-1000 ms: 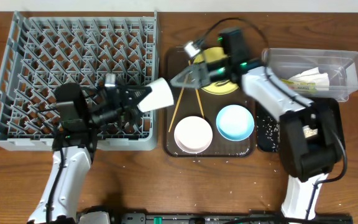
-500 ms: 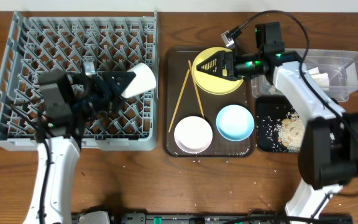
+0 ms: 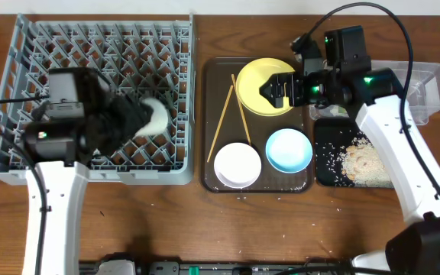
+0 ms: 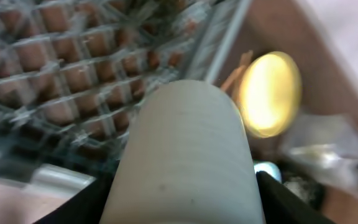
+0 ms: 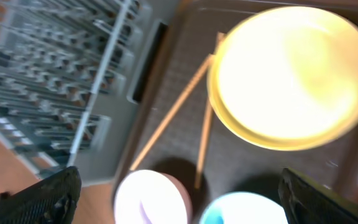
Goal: Sort waste into correct bins and load items into the dishwasher
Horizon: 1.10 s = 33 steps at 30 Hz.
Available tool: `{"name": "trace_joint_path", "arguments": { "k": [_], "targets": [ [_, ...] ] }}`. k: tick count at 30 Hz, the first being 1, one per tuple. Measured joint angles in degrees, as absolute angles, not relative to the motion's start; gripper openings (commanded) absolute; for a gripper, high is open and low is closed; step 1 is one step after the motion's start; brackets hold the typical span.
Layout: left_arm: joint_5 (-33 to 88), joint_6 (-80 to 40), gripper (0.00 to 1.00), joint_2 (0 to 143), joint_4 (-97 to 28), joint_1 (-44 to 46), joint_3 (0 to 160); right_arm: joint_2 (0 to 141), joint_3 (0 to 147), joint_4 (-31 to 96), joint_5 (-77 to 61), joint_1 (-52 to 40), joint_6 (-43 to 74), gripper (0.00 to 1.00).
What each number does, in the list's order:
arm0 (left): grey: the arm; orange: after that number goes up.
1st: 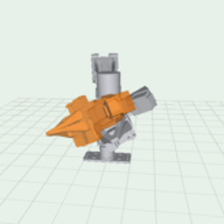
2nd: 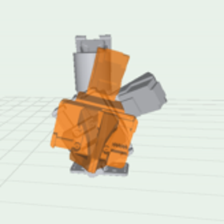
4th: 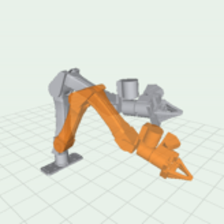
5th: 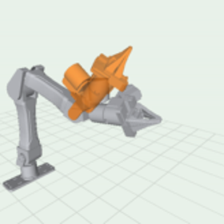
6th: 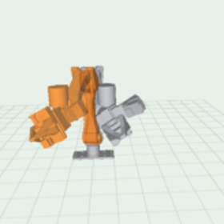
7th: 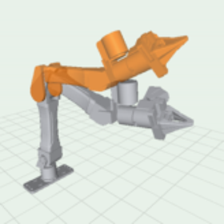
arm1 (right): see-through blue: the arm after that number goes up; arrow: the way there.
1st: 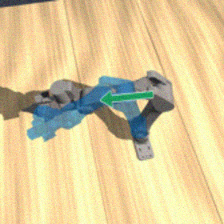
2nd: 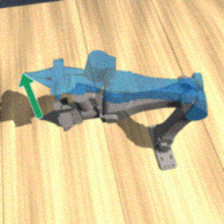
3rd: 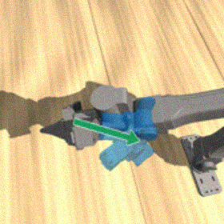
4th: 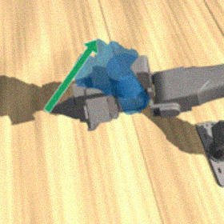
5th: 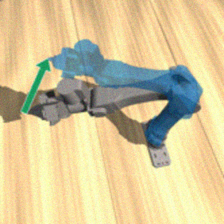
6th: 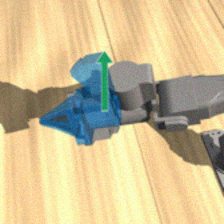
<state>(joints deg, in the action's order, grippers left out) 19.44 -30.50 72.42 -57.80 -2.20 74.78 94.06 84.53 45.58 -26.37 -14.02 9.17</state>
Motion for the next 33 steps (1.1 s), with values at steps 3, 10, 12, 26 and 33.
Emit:
{"name": "trace_joint_path", "arguments": {
  "k": [3,10,12,26,33],
  "targets": [
    [14.81,-29.71,0.33,73.60,-61.25,1.48,74.78,93.97,84.53,46.72,-23.64,-14.24,8.45,0.99],
    [7.94,-29.76,0.33,81.14,-65.87,9.50,74.81,93.97,84.53,47.13,-21.19,-14.24,7.90,0.99],
    [6.35,-29.85,0.33,83.92,-66.61,10.68,74.81,93.97,84.53,47.20,-20.93,-14.24,7.79,0.99],
    [3.01,-29.91,0.70,98.10,-63.51,12.14,74.81,93.97,84.53,47.77,-20.67,-14.66,7.46,0.99],
    [2.76,-30.11,0.91,98.15,-63.00,12.14,74.81,93.97,84.53,47.77,-19.44,-16.49,7.27,0.99]
  ]
}}
